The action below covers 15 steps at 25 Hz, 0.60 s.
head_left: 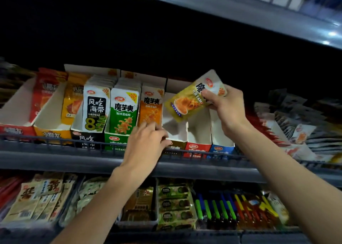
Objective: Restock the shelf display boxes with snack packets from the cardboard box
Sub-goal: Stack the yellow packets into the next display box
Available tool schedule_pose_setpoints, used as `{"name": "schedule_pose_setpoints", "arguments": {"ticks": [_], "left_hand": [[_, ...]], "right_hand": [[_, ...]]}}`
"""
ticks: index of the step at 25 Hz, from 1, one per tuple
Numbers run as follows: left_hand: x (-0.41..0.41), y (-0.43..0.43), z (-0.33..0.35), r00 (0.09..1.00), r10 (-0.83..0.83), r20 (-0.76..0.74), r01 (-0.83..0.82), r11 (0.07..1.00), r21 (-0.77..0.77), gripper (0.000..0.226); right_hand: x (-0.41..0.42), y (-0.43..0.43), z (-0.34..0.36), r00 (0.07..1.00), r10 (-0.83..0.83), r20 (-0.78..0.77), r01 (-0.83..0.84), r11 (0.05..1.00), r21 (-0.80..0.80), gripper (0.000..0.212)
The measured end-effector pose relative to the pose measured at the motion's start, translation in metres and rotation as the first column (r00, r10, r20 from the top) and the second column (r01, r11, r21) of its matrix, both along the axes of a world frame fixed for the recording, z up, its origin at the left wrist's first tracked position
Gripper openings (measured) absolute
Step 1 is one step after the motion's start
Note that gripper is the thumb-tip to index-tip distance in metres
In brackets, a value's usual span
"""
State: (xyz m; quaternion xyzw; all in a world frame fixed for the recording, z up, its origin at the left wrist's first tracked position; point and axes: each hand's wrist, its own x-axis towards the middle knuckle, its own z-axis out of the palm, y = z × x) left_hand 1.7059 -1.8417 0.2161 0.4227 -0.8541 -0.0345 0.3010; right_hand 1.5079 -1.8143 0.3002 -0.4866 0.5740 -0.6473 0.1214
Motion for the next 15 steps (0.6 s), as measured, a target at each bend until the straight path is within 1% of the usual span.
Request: {"name": "schedule_pose_setpoints", "arguments": {"ticks": [2,4,6,8,10,12,15], "left_hand": [[0.0,-0.002,-0.001,0.999,-0.004,-0.033,0.004,1.0,0.005,0.029],[-0.002,-0.003,-0.001,0.999,0.008,-0.051,-0.007,1.0,0.014,0.027],[-0.004,-0.004,-0.003,0.999,0.02,-0.044,-0.019,1.0,0.01,0.027],[-0.006,-0.004,-0.004,0.999,0.022,-0.046,-0.021,1.0,0.017,0.026],[-0.006,-0.005,-0.006,0.998,0.016,-0.054,-0.015,1.0,0.021,0.024],[-0.006,-0.007,-0.006,0.998,0.013,-0.061,-0.011,1.0,0.023,0.023],[-0.008,-0.01,-0.006,0.999,0.008,-0.042,-0.007,1.0,0.029,0.024]], "right_hand": [[-0.001,-0.011,0.003,0.981,-0.006,-0.193,0.025,0.995,0.098,0.03],[0.002,-0.021,0.006,0.933,0.024,-0.36,0.038,0.986,0.164,0.04],[0.008,-0.033,0.006,0.877,0.082,-0.473,0.043,0.968,0.249,0.046],[0.013,-0.05,0.0,0.808,0.128,-0.575,0.08,0.943,0.322,0.046],[0.013,-0.065,-0.008,0.749,0.136,-0.648,0.158,0.914,0.374,0.043],[0.009,-0.079,-0.016,0.722,0.117,-0.682,0.251,0.874,0.416,0.041],[0.005,-0.096,-0.021,0.657,0.15,-0.739,0.319,0.833,0.452,0.056]]}}
